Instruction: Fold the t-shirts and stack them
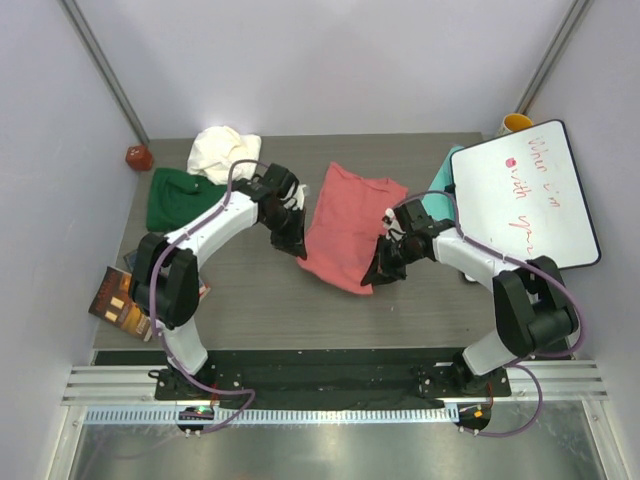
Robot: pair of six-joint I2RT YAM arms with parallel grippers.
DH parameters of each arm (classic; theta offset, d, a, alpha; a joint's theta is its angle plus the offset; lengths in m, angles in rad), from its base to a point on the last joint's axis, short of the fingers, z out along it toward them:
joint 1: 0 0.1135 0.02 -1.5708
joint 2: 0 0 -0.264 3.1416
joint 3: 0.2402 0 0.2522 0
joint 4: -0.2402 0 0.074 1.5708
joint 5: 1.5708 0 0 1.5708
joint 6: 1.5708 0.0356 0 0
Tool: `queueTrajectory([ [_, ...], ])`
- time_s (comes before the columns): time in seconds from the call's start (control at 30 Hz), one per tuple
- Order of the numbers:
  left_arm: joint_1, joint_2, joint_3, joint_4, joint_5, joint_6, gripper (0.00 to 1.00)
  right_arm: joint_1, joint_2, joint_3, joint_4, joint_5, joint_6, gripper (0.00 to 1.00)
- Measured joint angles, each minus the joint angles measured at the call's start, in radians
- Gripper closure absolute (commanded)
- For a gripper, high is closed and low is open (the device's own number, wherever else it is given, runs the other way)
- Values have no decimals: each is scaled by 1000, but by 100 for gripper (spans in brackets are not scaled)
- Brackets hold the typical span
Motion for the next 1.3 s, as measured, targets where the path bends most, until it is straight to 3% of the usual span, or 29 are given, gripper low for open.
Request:
queueTrajectory([
  [0.33, 19, 173, 346, -48, -83, -2, 100, -43, 65, 261, -124, 60, -76, 99],
  [0.63, 46, 478, 801, -75, -113, -10, 100, -248, 216, 485, -138, 67, -117, 99],
  [0.93, 50, 567, 860, 56, -113, -101, 100, -296, 421, 743, -198, 69, -159, 99],
  [1.3, 56, 706, 969, 213, -109, -177, 98, -303, 515, 874, -231, 99, -166, 99],
])
